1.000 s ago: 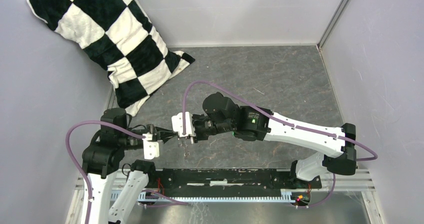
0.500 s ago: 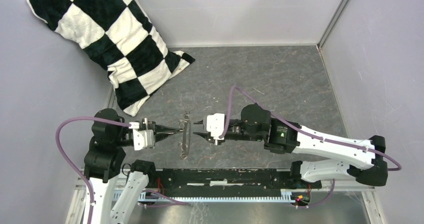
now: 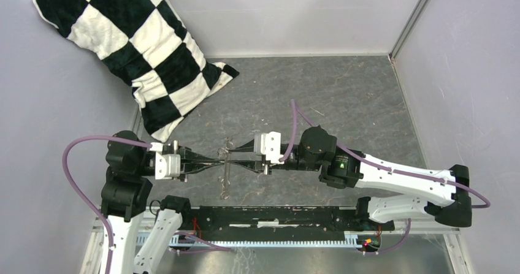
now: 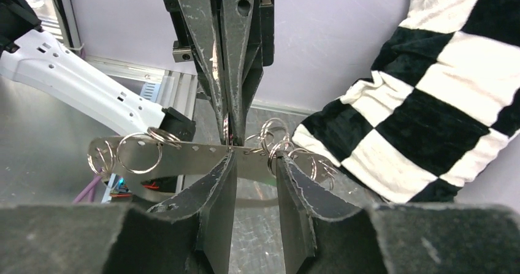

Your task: Put the keys on the keyring

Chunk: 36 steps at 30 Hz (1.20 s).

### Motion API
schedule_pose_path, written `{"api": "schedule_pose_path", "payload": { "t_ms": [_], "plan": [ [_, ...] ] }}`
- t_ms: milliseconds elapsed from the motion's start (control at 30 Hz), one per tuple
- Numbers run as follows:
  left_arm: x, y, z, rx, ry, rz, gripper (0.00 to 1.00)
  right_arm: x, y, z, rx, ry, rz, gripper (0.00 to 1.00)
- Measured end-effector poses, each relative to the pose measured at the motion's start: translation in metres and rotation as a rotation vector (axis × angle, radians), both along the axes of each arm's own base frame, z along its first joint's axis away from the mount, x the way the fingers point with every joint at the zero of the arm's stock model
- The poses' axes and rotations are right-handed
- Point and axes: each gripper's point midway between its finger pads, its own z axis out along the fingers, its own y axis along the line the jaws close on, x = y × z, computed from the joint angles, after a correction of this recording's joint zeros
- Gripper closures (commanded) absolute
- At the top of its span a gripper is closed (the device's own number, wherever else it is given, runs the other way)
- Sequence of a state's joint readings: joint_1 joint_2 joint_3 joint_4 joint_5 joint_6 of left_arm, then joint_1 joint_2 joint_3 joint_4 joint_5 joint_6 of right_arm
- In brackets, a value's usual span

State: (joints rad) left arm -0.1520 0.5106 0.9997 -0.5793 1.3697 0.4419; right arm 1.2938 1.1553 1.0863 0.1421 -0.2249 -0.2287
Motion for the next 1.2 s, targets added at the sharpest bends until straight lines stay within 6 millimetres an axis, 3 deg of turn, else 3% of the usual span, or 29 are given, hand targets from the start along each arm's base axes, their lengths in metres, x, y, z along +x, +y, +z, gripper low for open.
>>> {"api": "schedule_pose_path", "payload": {
  "t_ms": [233,533,633,767,1200],
  "plan": [
    [-0.005,-0.001,0.003,-0.004,-0.005,-0.025,0.98,-0.009,0.003,-0.003,-0.006,0.011,0.055,0.63],
    [-0.007,0.000,0.003,-0.005,-0.009,-0.028,0.98,-0.010,0.010,-0.011,-0.020,0.027,0.078,0.72],
    [-0.007,0.000,0.003,-0.005,-0.014,-0.022,0.98,-0.009,0.011,-0.013,-0.024,0.033,0.074,0.57],
    [-0.006,0.000,0.003,-0.005,-0.016,-0.020,0.98,-0.004,0.011,-0.013,-0.025,0.031,0.045,0.45],
    [-0.002,0.000,0.003,-0.003,-0.015,0.000,0.98,-0.002,-0.010,0.014,0.054,0.010,-0.001,0.46]
  ]
}}
